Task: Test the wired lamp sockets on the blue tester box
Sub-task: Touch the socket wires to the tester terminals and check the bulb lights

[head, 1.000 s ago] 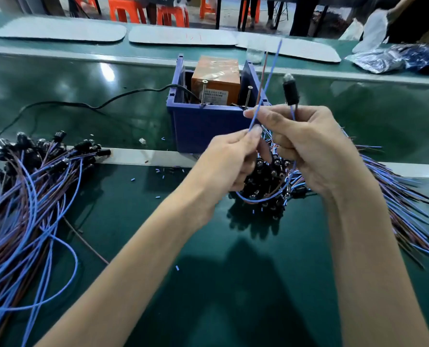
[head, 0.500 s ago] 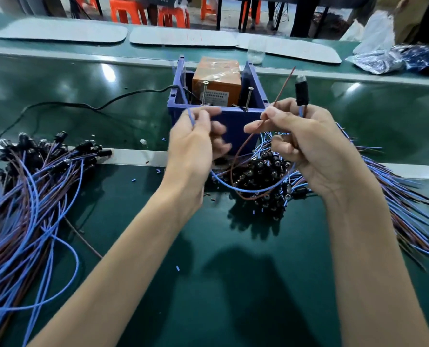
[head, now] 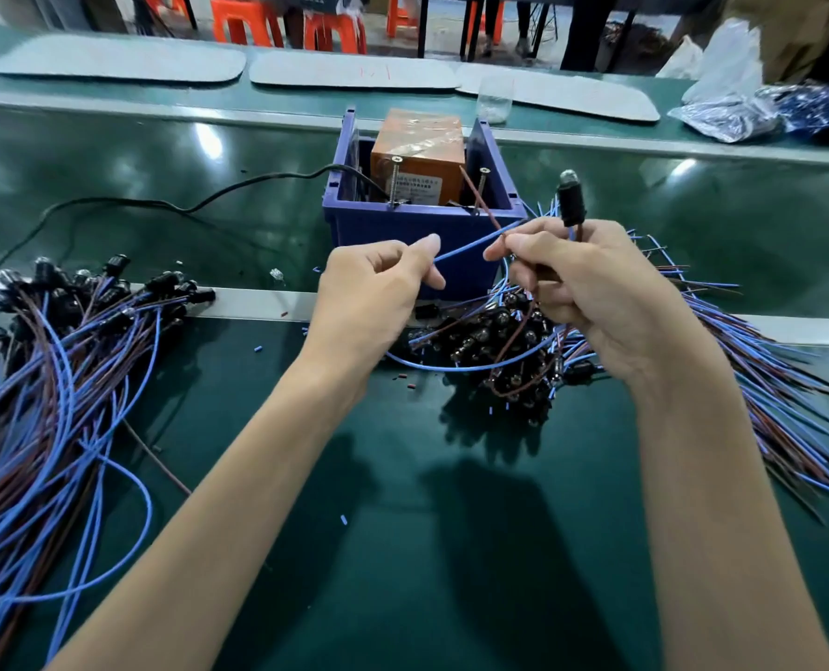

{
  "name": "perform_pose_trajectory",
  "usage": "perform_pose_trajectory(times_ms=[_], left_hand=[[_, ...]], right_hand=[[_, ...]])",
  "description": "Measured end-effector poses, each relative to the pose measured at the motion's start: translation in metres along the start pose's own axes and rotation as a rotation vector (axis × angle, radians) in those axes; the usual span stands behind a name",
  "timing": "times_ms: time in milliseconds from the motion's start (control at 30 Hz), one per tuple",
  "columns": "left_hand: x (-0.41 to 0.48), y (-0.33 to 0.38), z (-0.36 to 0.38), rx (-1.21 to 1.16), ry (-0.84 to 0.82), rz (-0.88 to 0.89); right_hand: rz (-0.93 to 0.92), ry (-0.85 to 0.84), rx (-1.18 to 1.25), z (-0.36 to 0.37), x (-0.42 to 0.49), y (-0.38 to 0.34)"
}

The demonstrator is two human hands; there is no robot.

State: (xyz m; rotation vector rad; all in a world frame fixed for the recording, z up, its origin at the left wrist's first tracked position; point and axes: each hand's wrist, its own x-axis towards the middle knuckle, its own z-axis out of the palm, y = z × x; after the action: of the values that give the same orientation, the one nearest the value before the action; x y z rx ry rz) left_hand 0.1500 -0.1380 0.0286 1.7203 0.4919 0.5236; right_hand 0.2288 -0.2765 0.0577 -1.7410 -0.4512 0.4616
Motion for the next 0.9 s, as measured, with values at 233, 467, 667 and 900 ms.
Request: perform_pose_trajectory(times_ms=[233, 467, 667, 900], left_hand=[[0.006, -0.006, -0.008, 0.129, 0.103, 0.004], [0.011, -0.009, -0.013, 0.035, 0.142, -0.032], [0.016, -0.015, -0.013, -0.014, 0.197, 0.013], [0.017, -0.018, -0.014, -0.037, 0.213, 0.065]], right_hand=[[0.042, 0.020, -0.024, -0.004, 0.001, 0.001], [0.060, 0.028, 0.006, -0.004, 0.004, 0.003], [0.044, 0.062, -0.010, -0.003, 0.004, 0.007], [-0.006, 0.096, 0.030, -0.007, 0.006, 0.009]])
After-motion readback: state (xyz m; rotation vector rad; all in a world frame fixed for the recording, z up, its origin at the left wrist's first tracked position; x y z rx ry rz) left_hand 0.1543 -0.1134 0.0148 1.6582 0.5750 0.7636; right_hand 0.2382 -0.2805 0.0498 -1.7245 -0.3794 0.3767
